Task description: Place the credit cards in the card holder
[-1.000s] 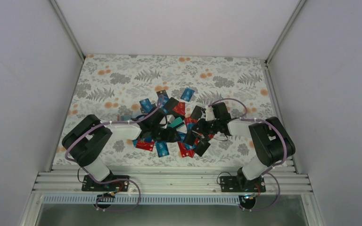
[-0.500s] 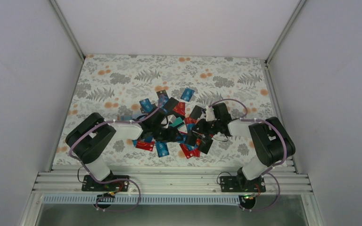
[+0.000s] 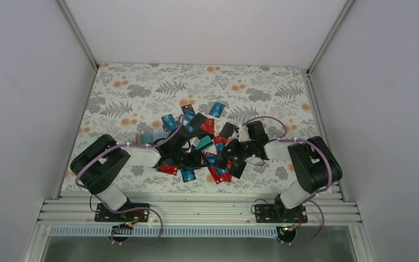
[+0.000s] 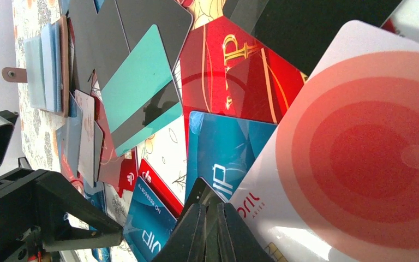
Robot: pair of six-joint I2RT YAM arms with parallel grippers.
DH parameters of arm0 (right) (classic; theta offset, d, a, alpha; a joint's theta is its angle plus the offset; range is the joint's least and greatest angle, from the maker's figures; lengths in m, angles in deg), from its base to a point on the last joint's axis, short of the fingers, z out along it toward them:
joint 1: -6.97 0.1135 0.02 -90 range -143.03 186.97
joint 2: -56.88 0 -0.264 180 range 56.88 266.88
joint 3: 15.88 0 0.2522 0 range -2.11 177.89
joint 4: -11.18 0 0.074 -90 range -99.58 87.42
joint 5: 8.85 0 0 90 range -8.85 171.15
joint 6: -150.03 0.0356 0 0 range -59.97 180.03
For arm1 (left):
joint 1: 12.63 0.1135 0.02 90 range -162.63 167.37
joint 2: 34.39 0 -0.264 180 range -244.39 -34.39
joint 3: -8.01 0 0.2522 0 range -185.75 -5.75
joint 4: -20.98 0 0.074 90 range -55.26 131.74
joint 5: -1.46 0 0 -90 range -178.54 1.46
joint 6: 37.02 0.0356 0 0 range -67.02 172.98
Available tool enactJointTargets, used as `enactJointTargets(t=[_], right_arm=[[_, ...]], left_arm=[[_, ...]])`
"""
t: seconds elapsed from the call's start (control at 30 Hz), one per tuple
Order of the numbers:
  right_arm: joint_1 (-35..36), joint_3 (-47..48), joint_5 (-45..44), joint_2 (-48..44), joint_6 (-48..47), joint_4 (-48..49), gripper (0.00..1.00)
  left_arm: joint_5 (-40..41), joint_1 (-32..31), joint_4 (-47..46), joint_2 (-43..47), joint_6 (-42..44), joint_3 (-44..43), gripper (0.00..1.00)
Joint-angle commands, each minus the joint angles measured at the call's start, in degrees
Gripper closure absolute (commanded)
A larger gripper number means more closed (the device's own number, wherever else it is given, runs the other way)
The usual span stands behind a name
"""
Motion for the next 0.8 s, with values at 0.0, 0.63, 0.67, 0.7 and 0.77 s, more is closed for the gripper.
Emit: enactJointTargets(t=[0.0,0.63,0.67,0.7,0.77], right_arm=[[-0.4,-2.2,-2.4,-0.1,0.2,-3.4,0.9],[-0.4,-3.2,-1.9,-0.1,0.2,-2.6,0.91],[-0.3,-3.3,-1.8,-0.1,0.2,-2.6,0.91],[-0.4,-3.3,-1.8,0.0,0.2,-2.5,0.91],[-0.3,-3.3,-1.7,0.1,0.2,-2.5,0.92]], left_arm=[[-1.8,-0.5,-5.1,-2.2,-5.8,2.1,0.4],[-1.5,-0.6,-12.1,-4.6,-9.9,2.7,0.42],[-1.4,-0.6,-12.3,-4.6,-9.9,2.6,0.43],[-1.4,-0.5,-12.4,-4.5,-10.0,2.5,0.44],[-1.4,-0.6,-12.8,-4.6,-10.0,2.4,0.47]])
